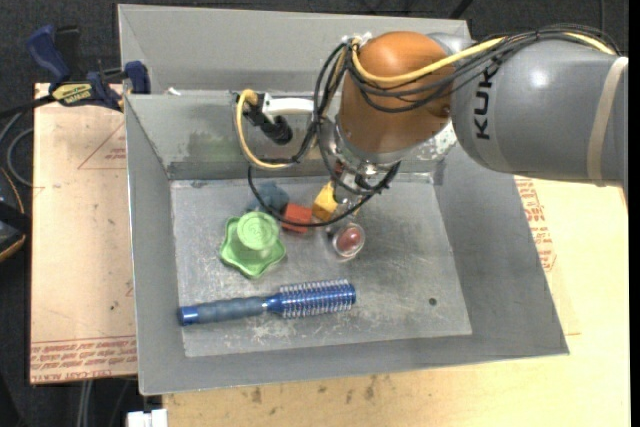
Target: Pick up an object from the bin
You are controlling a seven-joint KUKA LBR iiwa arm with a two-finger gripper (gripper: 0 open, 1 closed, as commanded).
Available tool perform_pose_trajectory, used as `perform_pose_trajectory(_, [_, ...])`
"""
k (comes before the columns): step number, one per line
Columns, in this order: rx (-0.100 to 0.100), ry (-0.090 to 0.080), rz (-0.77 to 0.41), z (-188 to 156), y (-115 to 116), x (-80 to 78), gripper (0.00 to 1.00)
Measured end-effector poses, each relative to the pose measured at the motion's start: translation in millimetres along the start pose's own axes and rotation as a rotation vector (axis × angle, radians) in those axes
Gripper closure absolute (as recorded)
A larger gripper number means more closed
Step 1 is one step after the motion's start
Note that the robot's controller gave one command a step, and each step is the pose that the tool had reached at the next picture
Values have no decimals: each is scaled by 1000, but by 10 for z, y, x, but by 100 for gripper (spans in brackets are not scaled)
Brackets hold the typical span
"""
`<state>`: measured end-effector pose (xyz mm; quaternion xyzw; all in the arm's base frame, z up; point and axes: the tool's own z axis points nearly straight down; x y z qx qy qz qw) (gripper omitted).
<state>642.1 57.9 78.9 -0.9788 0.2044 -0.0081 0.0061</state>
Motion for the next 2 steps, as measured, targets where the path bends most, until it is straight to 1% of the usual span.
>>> perform_pose_trajectory(1, [-8,-10,15,11,-20,92,100])
perform_pose_trajectory(2, [-4,-8,16,13,77,237,100])
